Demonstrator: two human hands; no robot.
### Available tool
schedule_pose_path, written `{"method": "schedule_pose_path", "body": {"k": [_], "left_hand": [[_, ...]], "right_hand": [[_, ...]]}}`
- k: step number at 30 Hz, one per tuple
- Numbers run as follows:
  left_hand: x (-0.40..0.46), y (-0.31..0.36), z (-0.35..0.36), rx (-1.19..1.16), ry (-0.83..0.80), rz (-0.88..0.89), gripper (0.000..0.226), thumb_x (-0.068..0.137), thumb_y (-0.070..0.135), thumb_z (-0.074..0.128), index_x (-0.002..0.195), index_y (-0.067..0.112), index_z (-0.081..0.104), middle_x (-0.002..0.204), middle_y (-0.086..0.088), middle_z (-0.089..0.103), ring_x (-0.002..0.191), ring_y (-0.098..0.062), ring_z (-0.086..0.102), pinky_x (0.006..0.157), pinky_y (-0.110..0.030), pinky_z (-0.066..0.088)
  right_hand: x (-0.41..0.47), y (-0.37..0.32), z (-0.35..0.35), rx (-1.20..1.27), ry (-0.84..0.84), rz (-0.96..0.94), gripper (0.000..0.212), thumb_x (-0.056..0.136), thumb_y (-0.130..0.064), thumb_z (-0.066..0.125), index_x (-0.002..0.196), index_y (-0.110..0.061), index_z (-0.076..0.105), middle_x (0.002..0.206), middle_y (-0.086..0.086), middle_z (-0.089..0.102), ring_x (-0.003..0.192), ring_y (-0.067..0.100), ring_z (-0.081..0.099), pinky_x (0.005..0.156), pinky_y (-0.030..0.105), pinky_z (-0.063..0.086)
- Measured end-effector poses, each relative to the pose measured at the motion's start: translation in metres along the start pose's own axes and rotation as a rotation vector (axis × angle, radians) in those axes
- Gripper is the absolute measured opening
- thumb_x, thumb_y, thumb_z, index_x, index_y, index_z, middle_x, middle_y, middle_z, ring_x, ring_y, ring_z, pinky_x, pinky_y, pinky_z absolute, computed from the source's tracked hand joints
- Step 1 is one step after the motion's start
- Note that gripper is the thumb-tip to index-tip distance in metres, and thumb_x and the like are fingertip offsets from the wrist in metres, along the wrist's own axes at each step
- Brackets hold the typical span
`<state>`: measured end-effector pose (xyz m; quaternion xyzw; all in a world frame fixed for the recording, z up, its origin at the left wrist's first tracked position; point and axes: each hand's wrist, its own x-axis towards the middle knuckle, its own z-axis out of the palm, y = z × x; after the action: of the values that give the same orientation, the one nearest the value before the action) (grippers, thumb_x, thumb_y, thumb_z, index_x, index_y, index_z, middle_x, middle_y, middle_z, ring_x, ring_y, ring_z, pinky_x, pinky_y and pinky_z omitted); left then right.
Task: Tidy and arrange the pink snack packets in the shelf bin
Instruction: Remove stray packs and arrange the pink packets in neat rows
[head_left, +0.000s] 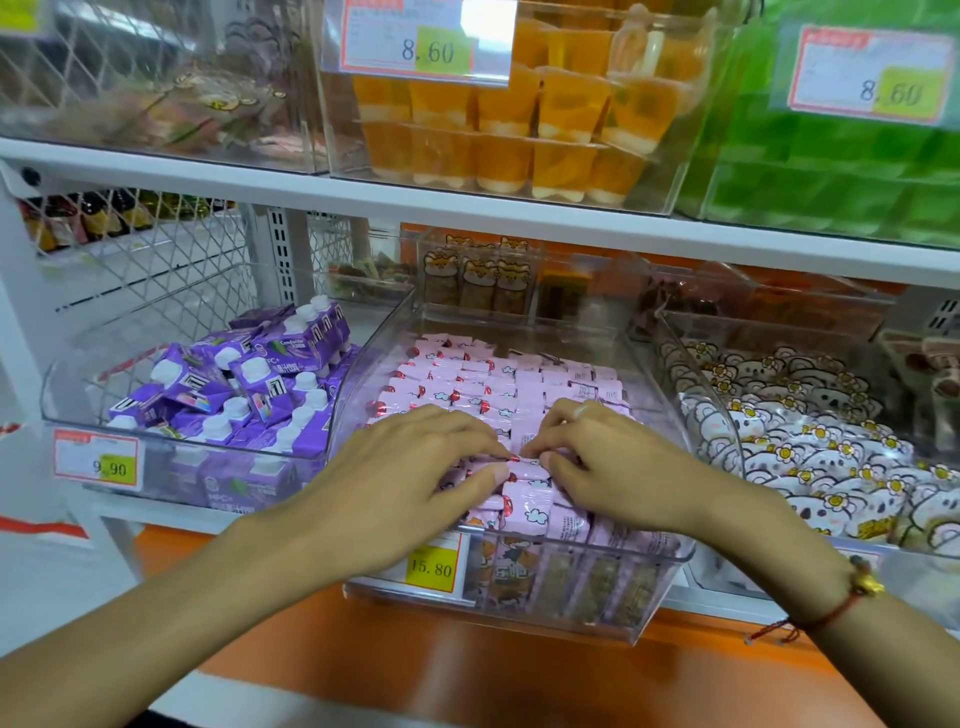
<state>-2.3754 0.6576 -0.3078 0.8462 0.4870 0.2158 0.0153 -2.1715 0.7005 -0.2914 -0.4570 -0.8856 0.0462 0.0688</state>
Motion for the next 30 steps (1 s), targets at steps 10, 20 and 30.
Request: {"method": "schedule_pose_path", "body": {"k": [10, 20, 30], "left_hand": [[0.021, -0.004, 0.012, 0.104, -0.014, 0.034, 0.042, 0.100, 0.048, 0.027, 0.134, 0.037, 0.049, 0.145, 0.019, 0.042, 0.131, 0.000, 0.034, 0.102, -0.018, 0.026], [0.015, -0.018, 0.011, 0.074, -0.112, 0.070, 0.049, 0.097, 0.054, 0.019, 0.138, 0.042, 0.040, 0.146, 0.019, 0.038, 0.133, 0.000, 0.031, 0.104, -0.015, 0.021], [0.019, -0.017, 0.010, 0.128, -0.168, 0.106, 0.047, 0.099, 0.051, 0.018, 0.137, 0.039, 0.043, 0.141, 0.018, 0.045, 0.125, -0.004, 0.038, 0.102, -0.019, 0.023]], "right_hand": [[0.028, 0.006, 0.000, -0.043, 0.156, 0.175, 0.027, 0.091, -0.040, 0.057, 0.111, -0.024, 0.066, 0.108, 0.001, 0.060, 0.100, 0.020, 0.055, 0.080, 0.031, 0.046], [0.024, 0.009, 0.005, 0.165, 0.243, 0.094, 0.008, 0.082, -0.031, 0.070, 0.080, -0.027, 0.064, 0.083, -0.009, 0.062, 0.079, 0.010, 0.054, 0.070, 0.029, 0.044], [0.018, 0.002, 0.005, 0.075, 0.533, 0.016, 0.005, 0.094, -0.029, 0.054, 0.090, -0.026, 0.055, 0.089, -0.010, 0.064, 0.083, 0.017, 0.060, 0.067, 0.035, 0.047]]}}
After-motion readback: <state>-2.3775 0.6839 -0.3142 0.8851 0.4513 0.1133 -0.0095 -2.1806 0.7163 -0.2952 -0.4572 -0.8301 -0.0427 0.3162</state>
